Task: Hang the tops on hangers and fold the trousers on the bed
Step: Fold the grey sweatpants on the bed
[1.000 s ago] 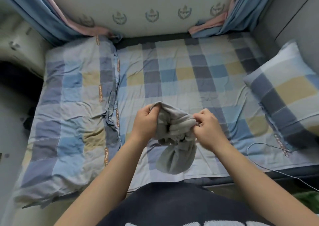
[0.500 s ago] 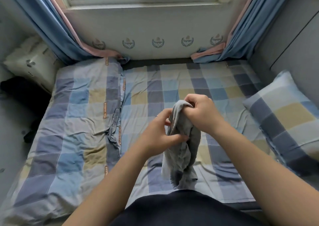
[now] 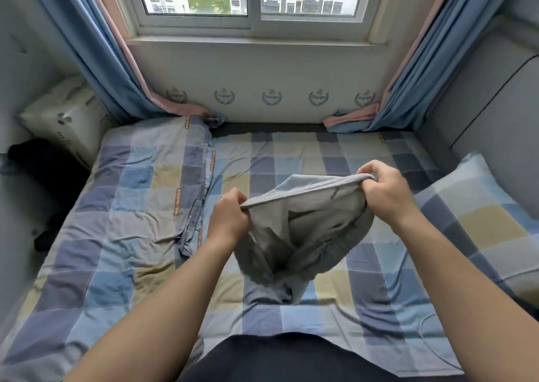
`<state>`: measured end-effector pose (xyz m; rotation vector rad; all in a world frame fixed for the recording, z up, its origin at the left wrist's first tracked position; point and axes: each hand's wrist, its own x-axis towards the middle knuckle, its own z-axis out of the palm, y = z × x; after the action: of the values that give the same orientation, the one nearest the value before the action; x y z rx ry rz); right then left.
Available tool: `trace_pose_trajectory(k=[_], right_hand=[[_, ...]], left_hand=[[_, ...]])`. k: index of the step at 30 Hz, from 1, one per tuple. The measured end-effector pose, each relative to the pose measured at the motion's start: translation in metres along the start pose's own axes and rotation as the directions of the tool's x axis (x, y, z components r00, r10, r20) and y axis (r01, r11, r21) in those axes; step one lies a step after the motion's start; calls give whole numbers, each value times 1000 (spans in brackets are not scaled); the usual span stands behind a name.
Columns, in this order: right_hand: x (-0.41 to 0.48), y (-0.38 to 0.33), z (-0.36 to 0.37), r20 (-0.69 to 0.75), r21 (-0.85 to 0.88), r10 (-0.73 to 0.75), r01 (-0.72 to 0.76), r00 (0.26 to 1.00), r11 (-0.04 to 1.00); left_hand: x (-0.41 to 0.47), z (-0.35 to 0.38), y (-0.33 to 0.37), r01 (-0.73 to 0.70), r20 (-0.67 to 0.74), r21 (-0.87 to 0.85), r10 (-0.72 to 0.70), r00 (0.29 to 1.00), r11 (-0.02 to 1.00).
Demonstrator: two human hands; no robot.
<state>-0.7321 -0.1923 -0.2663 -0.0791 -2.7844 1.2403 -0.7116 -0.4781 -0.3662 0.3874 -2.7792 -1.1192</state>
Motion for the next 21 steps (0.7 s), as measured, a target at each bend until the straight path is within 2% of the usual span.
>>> trace_pose_trajectory(k=[3, 7, 8, 10, 12, 13, 15, 17, 19, 21], right_hand=[[4, 23, -4, -38, -53, 84, -86, 996, 995], [4, 51, 0, -85, -65, 174, -180, 981, 981], [6, 57, 1, -67, -123, 192, -199, 979, 972], [6, 60, 11, 62, -300, 266, -236, 962, 924], [2, 54, 28, 206, -416, 292, -187, 934, 890], [-1, 49, 39, 296, -384, 248, -123, 922, 915], [-12, 25, 59, 479, -143, 80, -12, 874, 990], [-20, -1, 81, 560, 77, -52, 11, 827, 997], [-18, -12, 101, 511, 140, -144, 83, 847, 987], [-12, -19, 111, 400, 51, -172, 166, 900, 985]], left_hand=[[0, -7, -18, 117, 24, 31, -118, 993, 993], [4, -23, -23, 229, 1, -20, -229, 973, 973], [6, -25, -19, 220, 33, -27, -219, 975, 975], [9, -27, -5, 149, 136, -47, -141, 981, 988], [10, -28, 18, 79, 207, -114, -54, 977, 990], [9, -28, 31, 49, 223, -148, -15, 975, 988], [7, -29, 56, -30, 252, -191, 78, 965, 981], [6, -32, 76, -105, 286, -208, 163, 944, 973], [7, -39, 85, -157, 285, -198, 210, 935, 968], [13, -50, 84, -187, 205, -133, 212, 956, 973]])
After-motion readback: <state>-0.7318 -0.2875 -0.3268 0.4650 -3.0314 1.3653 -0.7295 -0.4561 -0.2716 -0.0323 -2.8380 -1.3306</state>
